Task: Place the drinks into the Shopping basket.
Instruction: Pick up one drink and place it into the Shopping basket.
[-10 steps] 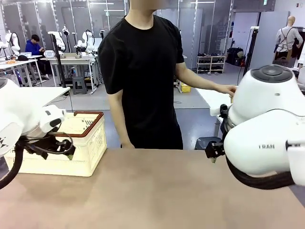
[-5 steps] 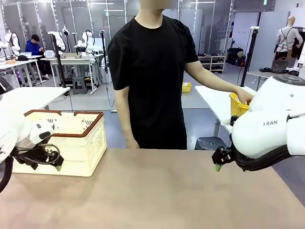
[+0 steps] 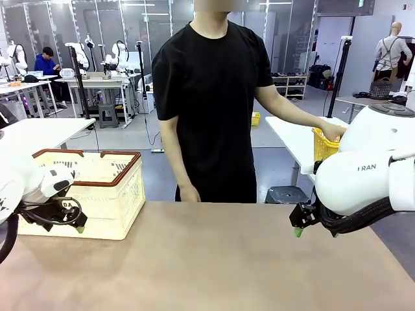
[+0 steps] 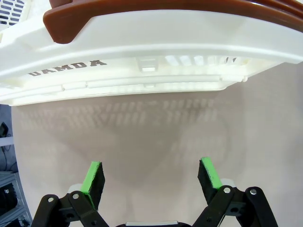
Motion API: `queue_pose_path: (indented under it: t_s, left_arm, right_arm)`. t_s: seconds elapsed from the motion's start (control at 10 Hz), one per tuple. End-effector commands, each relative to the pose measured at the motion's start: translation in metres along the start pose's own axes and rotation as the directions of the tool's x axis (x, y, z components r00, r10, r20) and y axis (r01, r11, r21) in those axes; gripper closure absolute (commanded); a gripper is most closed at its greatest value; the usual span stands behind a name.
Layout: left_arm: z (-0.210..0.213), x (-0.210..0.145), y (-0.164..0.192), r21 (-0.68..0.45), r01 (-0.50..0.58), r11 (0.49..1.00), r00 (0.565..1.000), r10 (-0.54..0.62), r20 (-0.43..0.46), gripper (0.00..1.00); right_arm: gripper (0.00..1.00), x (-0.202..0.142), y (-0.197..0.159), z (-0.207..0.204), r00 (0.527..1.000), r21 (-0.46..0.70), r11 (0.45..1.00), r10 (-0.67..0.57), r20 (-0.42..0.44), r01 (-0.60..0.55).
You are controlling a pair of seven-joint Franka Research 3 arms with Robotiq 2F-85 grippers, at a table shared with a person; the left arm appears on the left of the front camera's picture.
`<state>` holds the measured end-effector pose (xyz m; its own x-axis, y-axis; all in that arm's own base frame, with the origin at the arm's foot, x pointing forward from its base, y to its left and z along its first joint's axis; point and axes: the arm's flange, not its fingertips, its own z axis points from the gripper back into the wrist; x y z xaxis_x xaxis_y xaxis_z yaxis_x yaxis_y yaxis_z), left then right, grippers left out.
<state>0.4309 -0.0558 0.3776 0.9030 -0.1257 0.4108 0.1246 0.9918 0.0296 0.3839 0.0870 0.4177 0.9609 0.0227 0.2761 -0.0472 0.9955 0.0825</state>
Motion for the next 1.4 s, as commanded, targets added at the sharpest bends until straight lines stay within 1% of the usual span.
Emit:
queue_pose_path:
  t_s: [0.0, 1.3]
  left_arm:
    - [-0.0002, -0.0002, 0.0009, 0.001, -0.001, 1.000, 1.000, 0.001, -0.001, 0.00]
    - [-0.0002, -0.0002, 0.0009, 0.001, -0.001, 1.000, 1.000, 0.001, -0.001, 0.00]
  right_arm:
    - [0.00, 0.0005, -0.0008, 0.0001, 1.000, 0.002, 1.000, -0.003, 0.006, 0.003]
    - [0.00, 0.0005, -0.0008, 0.0001, 1.000, 0.002, 1.000, -0.003, 0.006, 0.003]
